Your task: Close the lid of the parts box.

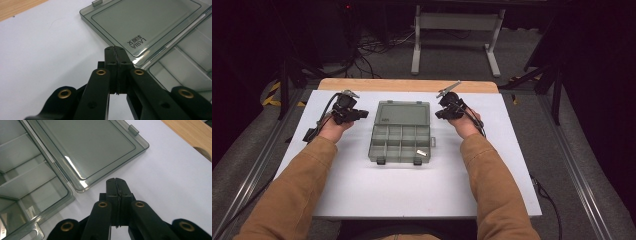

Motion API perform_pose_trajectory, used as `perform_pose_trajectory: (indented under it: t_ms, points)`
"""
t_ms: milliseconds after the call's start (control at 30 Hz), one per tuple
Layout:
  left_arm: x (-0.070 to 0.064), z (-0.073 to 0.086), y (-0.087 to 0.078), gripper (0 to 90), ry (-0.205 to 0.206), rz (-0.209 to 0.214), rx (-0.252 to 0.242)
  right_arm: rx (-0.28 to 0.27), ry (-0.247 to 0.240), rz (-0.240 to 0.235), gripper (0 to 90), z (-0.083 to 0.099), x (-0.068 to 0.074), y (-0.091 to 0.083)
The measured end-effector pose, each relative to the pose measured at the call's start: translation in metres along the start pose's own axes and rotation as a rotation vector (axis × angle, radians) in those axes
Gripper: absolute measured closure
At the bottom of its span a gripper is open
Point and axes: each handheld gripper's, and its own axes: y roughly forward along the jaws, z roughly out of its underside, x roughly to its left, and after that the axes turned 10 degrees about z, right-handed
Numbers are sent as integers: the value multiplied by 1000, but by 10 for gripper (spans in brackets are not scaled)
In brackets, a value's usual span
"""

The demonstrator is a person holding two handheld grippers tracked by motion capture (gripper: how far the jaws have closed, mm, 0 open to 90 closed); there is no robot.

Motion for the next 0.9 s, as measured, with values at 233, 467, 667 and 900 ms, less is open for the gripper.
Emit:
perform_pose_trajectory:
  t_ms: [233,467,667,900]
  points:
    - [3,2,9,899,-3,-5,3,7,-2,-4,900,0,1,9]
    - [7,5,18,899,-15,-6,3,15,5,-1,900,2,2,18]
    - [10,8,27,899,-29,0,13,28,16,1,900,4,4,27]
    - [12,12,36,899,-48,8,26,34,30,-1,900,6,4,34]
